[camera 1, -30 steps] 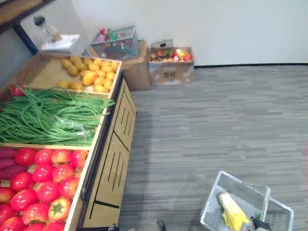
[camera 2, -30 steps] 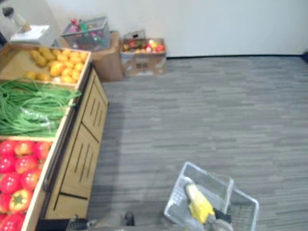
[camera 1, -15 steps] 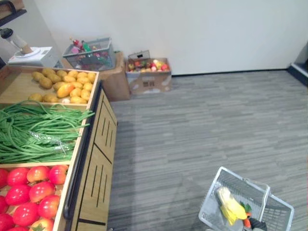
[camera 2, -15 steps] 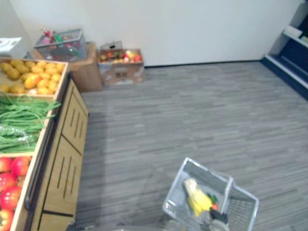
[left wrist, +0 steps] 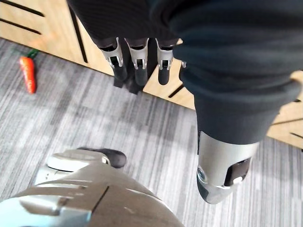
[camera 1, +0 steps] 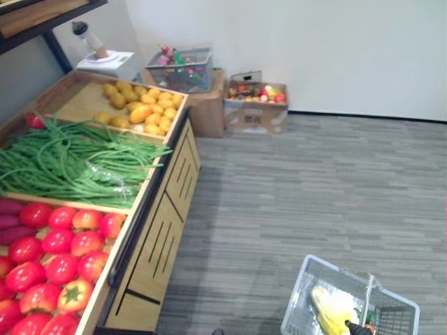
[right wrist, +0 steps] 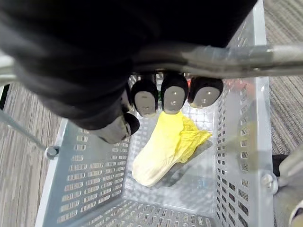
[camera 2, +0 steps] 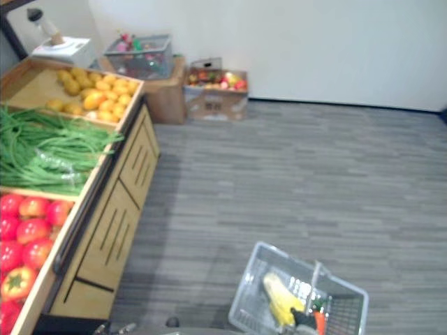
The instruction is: Pick vegetable in the basket
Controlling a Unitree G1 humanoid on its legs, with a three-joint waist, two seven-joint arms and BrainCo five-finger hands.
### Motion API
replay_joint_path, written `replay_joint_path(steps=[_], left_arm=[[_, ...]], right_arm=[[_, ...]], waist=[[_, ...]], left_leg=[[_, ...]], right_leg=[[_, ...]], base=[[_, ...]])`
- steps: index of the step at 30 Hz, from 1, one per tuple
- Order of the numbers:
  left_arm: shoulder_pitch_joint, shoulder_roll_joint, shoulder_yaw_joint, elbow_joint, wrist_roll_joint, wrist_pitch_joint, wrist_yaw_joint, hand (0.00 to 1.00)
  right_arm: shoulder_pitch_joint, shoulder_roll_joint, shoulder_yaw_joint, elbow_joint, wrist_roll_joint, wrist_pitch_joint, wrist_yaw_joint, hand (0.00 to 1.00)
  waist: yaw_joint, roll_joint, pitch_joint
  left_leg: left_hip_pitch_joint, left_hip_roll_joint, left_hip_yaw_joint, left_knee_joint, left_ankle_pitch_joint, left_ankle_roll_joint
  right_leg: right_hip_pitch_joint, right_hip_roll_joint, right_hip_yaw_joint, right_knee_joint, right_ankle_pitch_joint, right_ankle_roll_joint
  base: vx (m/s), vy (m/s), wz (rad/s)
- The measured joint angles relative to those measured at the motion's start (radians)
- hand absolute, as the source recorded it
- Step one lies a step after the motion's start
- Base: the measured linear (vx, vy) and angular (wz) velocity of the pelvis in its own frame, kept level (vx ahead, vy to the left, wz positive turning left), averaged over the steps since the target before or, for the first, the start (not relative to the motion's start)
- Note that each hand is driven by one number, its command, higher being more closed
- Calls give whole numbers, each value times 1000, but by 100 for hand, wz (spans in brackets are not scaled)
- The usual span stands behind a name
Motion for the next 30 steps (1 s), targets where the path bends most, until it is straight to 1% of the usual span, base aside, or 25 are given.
replay_joint_path(steps=[1, 3, 4, 5, 6, 7, 8, 9, 10, 13, 15, 16, 17, 18, 19, 21, 22, 23, 28, 30], left_arm=[[-3, 0, 0, 5, -4, 0, -3, 0], [-3, -8, -2, 9, -9, 0, -16, 0], [-3, -10, -3, 9, -30, 0, -20, 0], [-3, -10, -3, 9, -32, 0, -20, 0], [-16, -4, -4, 13, -32, 0, -21, 0], [-21, -3, -4, 16, -32, -2, -21, 0], [-32, -4, -5, 31, -30, -1, -20, 0], [-34, -4, -6, 45, -30, 0, -20, 0], [-33, -3, -17, 46, -30, 0, -20, 0], [-35, 6, -43, 46, -30, 0, -20, 0], [-33, 17, -62, 49, -31, 0, -21, 0], [-33, 21, -68, 53, -31, -1, -22, 0], [-38, 32, -86, 67, -31, -1, -23, 0], [-43, 41, -96, 74, -32, -1, -23, 0], [-44, 45, -102, 77, -33, -1, -23, 0], [-45, 56, -107, 78, -33, -2, -24, 0], [-45, 60, -112, 79, -33, -2, -24, 0], [-47, 62, -118, 84, -33, -2, -26, 0], [-49, 66, -131, 87, -33, -2, -28, 0], [-50, 67, -131, 90, -33, -2, -35, 0]], right_arm=[[-6, -8, 8, 4, -5, 0, 3, 100], [-5, -13, 15, 4, -33, -1, 9, 100], [-5, -12, 18, 4, -36, -3, 10, 100], [-3, -12, 21, 4, -36, -4, 10, 100], [-5, -9, 25, 4, -35, -4, 10, 100], [-5, -8, 25, 4, -35, -3, 10, 100], [-2, -10, 25, 3, -34, -3, 10, 100], [1, -11, 24, 3, -32, 0, 9, 100], [7, -10, 26, 4, -32, 3, 11, 100], [18, 3, 43, 5, -26, 2, 11, 100], [16, 19, 46, 12, -26, 3, 13, 100], [14, 21, 46, 16, -26, 3, 13, 100], [5, 24, 49, 38, -26, 3, 16, 100], [-4, 25, 55, 46, -25, 3, 23, 100], [-6, 28, 56, 47, -24, 3, 27, 100], [-10, 35, 66, 55, -15, 3, 32, 100], [-12, 37, 66, 57, -14, 3, 32, 100], [-14, 37, 66, 59, -14, 3, 32, 100], [-21, 38, 84, 77, 3, -1, 32, 100], [-19, 38, 81, 83, 32, 0, 33, 100]], waist=[[1, 5, 3], [0, 17, 6], [-3, 16, 6], [-6, 16, 7], [-9, 10, 19], [-8, 5, 27], [-15, 13, 39], [-29, 14, 38], [-35, 18, 38], [-33, 12, 38], [-31, -1, 35], [-31, -5, 35], [-31, -15, 38], [-31, -22, 38], [-31, -22, 37], [-32, -42, 37], [-32, -46, 37], [-33, -47, 37], [-38, -45, 37], [-40, -45, 37]], left_leg=[[-5, 1, 0, 4, 4, -5], [7, -4, 8, -28, 12, -11], [30, -13, 16, -96, 52, -8], [44, -20, 15, -139, 79, -6], [30, -35, 7, -149, 90, -4], [27, -45, 5, -149, 93, -4], [21, -50, -10, -149, 102, 1], [17, -51, -13, -149, 103, 1], [21, -51, -19, -149, 105, 1], [20, -54, -25, -149, 108, 1], [21, -62, -28, -149, 108, 2], [21, -64, -28, -149, 108, 2], [21, -68, -26, -149, 108, 2], [21, -69, -18, -149, 108, 2], [21, -69, -13, -149, 108, 2], [22, -64, -5, -149, 108, 1], [23, -62, -4, -149, 107, 0], [25, -57, -1, -149, 105, -3], [43, -32, 24, -149, 86, -24], [43, -25, 25, -149, 80, -20]], right_leg=[[0, 0, -7, -1, 0, 0], [-2, -2, -20, -2, -21, -20], [-4, -12, -29, -14, -39, -26], [-4, -16, -32, -26, -47, -22], [-1, -29, -39, -50, -75, -16], [-1, -35, -39, -61, -91, -1], [0, -33, -48, -67, -95, 2], [5, -34, -63, -68, -95, 1], [17, -35, -78, -71, -96, 2], [25, -36, -90, -73, -89, 12], [40, -40, -95, -88, -76, 24], [44, -41, -96, -90, -75, 25], [50, -44, -97, -94, -73, 27], [50, -46, -93, -95, -71, 28], [50, -46, -91, -97, -71, 27], [51, -39, -83, -103, -67, 23], [51, -37, -81, -104, -65, 22], [51, -32, -78, -104, -60, 15], [54, -12, -51, -109, -55, 9], [57, -4, -51, -124, -51, 3]], base=[[-52, -24, 12], [-85, -31, -2], [-72, -26, -9], [-128, -26, 4], [-116, -25, 5], [-184, -26, 16], [-127, -14, 20], [-127, -2, 36], [-70, -3, 31], [-18, -4, 14], [42, 1, 12], [66, 3, 7], [87, 3, 1], [61, 0, -1], [56, -8, -5], [21, -23, -6], [9, -25, -7], [-8, -30, -15], [-37, -31, -18], [-56, -37, -4]])
